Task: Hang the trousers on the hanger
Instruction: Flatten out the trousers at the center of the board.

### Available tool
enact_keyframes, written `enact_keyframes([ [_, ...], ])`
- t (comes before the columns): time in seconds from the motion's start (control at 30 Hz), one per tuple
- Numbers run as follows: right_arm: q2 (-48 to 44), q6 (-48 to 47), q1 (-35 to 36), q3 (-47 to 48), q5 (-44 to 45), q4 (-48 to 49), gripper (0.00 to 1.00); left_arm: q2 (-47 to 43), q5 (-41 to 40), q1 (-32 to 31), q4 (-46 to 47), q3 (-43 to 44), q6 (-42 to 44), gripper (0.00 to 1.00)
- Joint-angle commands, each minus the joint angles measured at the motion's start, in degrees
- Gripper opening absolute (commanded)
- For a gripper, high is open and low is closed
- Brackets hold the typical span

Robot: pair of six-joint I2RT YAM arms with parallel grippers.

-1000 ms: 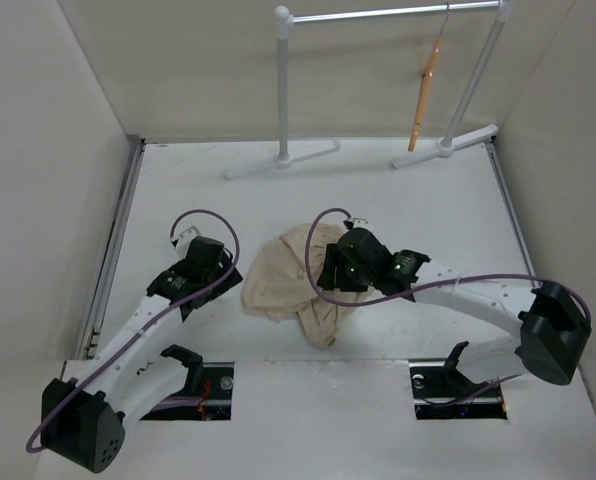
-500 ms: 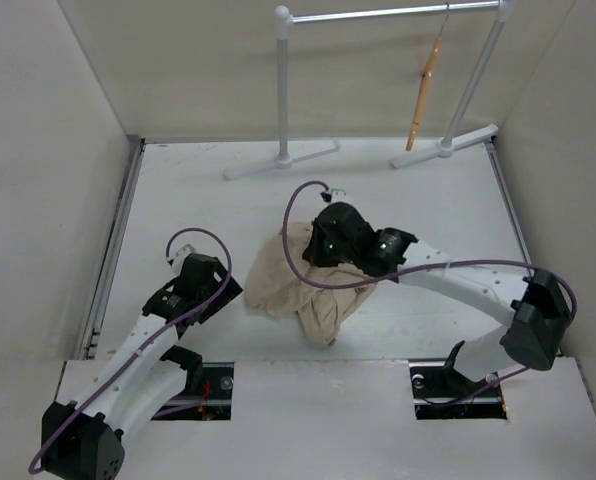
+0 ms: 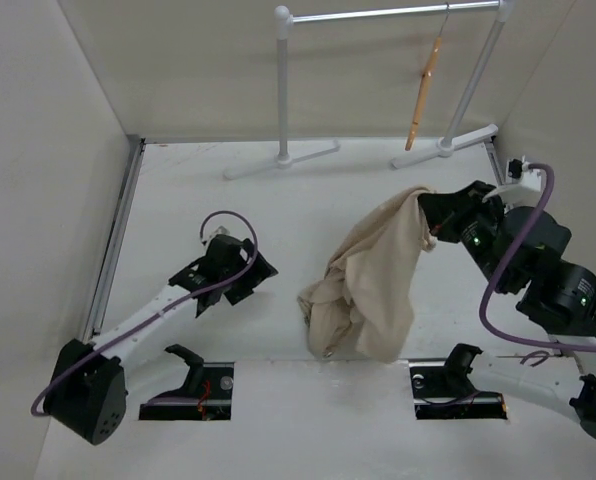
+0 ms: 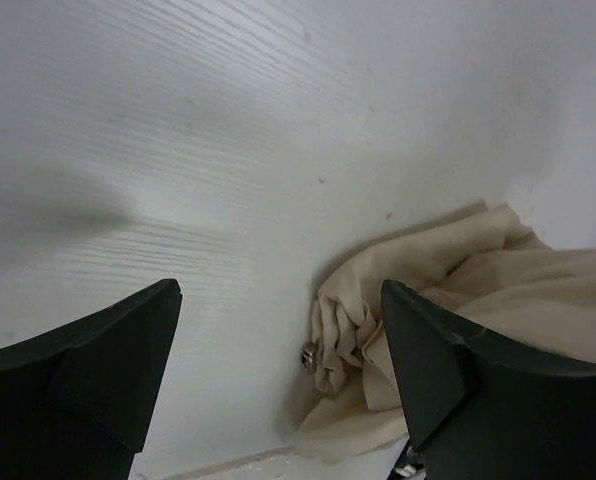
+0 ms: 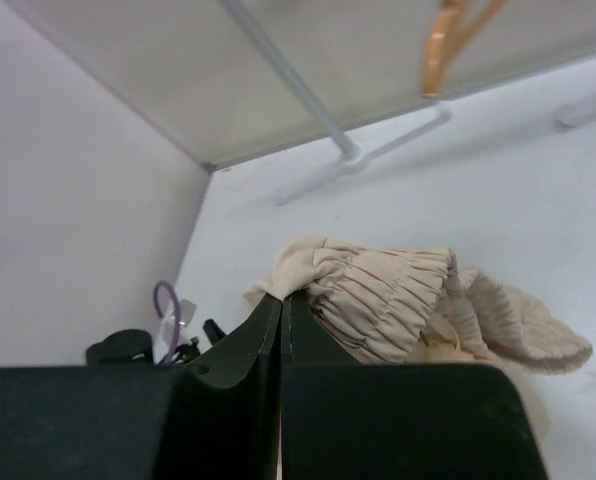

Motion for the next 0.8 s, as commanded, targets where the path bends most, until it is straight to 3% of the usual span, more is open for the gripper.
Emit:
enact_keyframes([
  [0.0,0.49,0.99,-3.68,-4.37,2.09,-5.39,0.02,5.68,2.69,-7.75,7.05,3.85,-3.01,0.81],
  [0.17,-1.09,-0.59,-10.8,-5.08,-1.42,-5.31,0.03,17.99,3.12,-19.97,7.41,9.48,-3.02,0.78],
  [0.33,-0.65,-1.12,-16.96,-6.39,-8.19,-3.64,0.03,26.43,3.91,-27.9,8.37,14.31,-2.58,0.73],
  [0.37,-0.74,-1.03,-17.4,-6.74,-8.72,-3.29,0.03,28.36,4.61,-29.04,8.98,15.45,-2.4,0.65],
  [0.47,-1.18,-0.86,-17.41,-7.54,-9.25,-2.58,0.03,32.76,6.9,-29.84,10.92,17.31,-2.66,0.22],
  [0.5,-1.27,-0.77,-17.32,-7.54,-9.34,-2.5,0.03,33.21,7.16,-29.32,11.36,17.83,-2.93,0.13],
  [0.77,-1.71,-1.56,-16.0,-5.17,-8.91,-3.28,0.02,23.3,0.93,-23.34,12.08,19.34,-3.72,0.01],
])
